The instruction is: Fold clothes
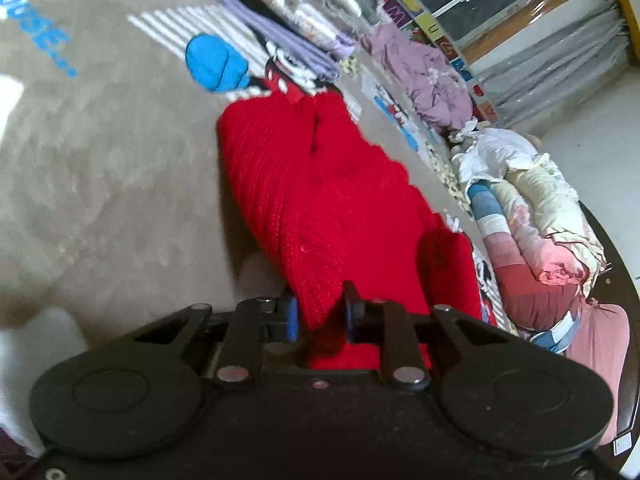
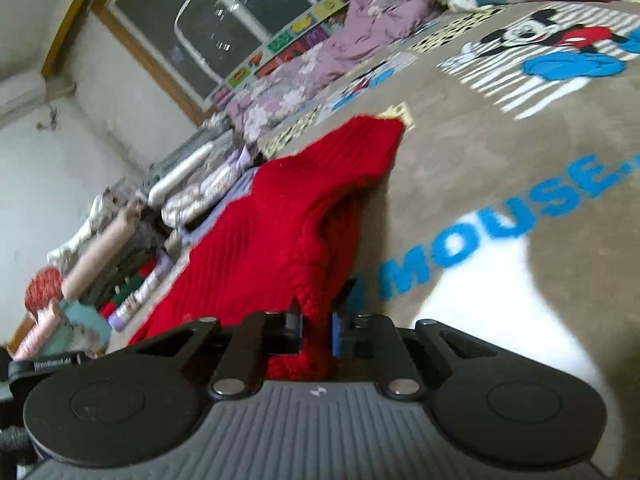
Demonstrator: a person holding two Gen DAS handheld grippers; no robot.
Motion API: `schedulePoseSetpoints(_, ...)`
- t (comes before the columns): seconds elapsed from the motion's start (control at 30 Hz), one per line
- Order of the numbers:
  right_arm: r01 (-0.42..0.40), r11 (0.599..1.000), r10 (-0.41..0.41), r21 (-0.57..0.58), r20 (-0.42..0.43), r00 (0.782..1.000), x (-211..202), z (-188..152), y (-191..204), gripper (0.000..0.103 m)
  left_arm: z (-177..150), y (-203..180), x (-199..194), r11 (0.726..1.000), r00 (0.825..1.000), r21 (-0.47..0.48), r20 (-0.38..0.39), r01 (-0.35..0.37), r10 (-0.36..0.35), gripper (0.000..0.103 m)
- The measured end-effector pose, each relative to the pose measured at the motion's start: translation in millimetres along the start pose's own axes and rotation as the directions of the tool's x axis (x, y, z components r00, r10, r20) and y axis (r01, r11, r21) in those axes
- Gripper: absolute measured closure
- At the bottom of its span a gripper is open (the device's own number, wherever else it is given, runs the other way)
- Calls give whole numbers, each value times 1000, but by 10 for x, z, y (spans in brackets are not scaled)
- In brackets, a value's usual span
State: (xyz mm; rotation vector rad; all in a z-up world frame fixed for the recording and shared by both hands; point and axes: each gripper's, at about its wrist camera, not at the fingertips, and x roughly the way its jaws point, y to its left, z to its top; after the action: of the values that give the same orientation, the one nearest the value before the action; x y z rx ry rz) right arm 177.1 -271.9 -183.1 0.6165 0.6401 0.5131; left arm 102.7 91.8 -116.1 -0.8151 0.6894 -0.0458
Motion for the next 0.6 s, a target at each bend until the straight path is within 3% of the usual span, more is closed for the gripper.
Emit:
schedulePoseSetpoints(0.07,-18,997,16,72,25,1000,-115,15,-68,90,20,1,-87,1000,1000,15,2,-2,2,85)
schedulePoseSetpoints(0.23,25,996,-27,87,30,999,-350,-3,-113,90,-11,7,-272,997,1000,69,3,-22,21,87)
schedulePoseSetpoints(0.43,98,989,-95,113,-29,995,-388,-105,-159,90,-191,127,-117,988,985,90,-109,-126,136,88)
schedulePoseSetpoints(0.6,137,979,-126,152,-82,989,-336,-179,-251,91,-182,199,-150,990,982,55,-127,-133,139,75)
